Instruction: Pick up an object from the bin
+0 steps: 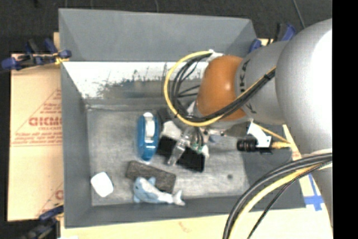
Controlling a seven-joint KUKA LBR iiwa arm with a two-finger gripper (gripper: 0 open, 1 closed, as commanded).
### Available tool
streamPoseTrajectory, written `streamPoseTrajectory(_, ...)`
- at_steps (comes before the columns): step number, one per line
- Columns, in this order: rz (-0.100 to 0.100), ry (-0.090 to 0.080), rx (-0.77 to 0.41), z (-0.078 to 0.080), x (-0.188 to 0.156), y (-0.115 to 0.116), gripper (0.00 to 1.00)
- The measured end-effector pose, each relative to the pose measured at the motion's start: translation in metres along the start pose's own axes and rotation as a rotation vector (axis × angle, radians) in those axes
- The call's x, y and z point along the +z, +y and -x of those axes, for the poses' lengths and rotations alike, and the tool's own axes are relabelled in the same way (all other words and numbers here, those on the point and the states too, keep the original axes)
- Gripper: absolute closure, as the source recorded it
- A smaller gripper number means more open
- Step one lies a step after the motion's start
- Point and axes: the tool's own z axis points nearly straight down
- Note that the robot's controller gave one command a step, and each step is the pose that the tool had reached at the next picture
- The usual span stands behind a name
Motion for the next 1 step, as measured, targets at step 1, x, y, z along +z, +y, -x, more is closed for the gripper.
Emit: streamPoseTrajectory(1,-0.002,0.001,0.001,-0.0001,0.0005,-0.0009,1.0)
